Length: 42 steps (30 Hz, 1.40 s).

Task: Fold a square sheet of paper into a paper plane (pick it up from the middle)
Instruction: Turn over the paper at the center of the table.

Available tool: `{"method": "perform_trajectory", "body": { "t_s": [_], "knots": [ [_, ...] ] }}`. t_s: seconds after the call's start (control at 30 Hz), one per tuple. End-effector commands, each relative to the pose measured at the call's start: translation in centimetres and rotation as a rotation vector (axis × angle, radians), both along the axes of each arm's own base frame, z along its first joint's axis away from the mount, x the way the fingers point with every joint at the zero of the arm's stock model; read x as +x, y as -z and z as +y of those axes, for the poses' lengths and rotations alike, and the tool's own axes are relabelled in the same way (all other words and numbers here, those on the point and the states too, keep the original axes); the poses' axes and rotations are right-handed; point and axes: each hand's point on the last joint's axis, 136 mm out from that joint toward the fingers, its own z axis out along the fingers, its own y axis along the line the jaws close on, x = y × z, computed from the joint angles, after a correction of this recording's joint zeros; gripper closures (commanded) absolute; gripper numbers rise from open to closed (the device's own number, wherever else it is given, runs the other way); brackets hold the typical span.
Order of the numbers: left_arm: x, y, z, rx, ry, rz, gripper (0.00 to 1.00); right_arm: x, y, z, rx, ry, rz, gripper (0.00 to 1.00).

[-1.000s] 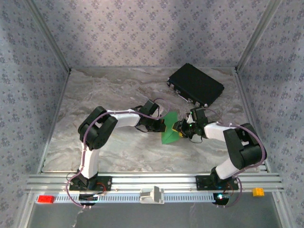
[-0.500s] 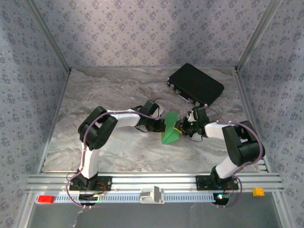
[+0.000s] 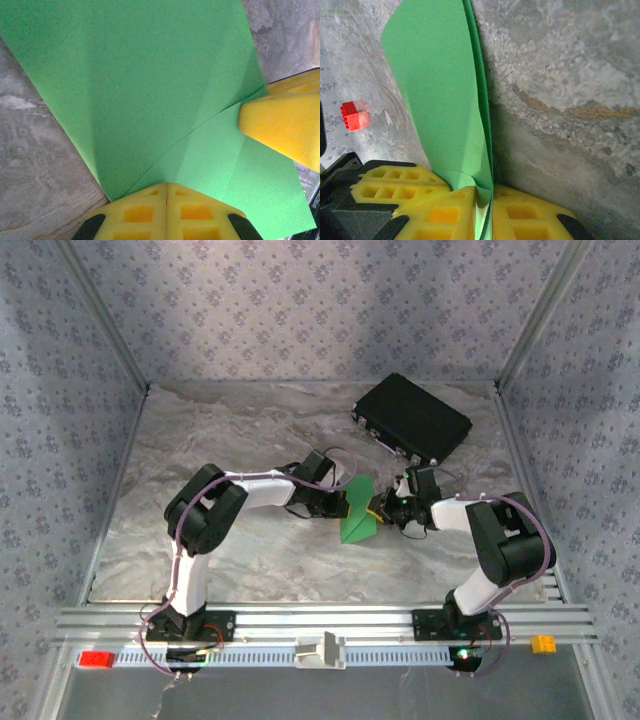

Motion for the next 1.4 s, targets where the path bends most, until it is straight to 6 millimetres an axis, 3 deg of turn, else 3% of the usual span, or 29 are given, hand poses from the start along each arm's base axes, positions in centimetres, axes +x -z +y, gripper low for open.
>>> {"method": "perform_trajectory", "body": {
  "t_s": [0.0, 0.27, 0.53, 0.9, 1.17, 1.37],
  "knots": [
    [-1.5, 2.2, 1.4, 0.069, -0.004, 0.064, 0.99, -0.3, 0.4, -0.1, 0.011, 0.002, 0.019, 0.86],
    [-1.4, 1.1, 1.2, 0.043, -0.014, 0.046, 0.91, -0.2, -0.1, -0.1, 0.020, 0.001, 0.006, 0.94],
    [-0.3, -3.4, 0.4, -0.049, -0.040, -0.038, 0.80, -0.2, -1.2, -0.4, 0.011, -0.002, -0.028, 0.96],
    [0.8, -6.9, 2.3, -0.039, -0.114, -0.188, 0.75, -0.7, -3.0, -1.2, -0.113, -0.048, -0.077, 0.97],
    [1.2, -10.4, 5.3, -0.010, -0.191, -0.331, 0.75, -0.6, -4.7, -1.3, -0.190, -0.060, -0.082, 0.97],
    [2.8, -13.2, 9.6, 0.014, -0.382, -0.449, 0.72, -0.5, -8.5, -1.5, -0.247, -0.041, -0.161, 0.97]
  ]
}}
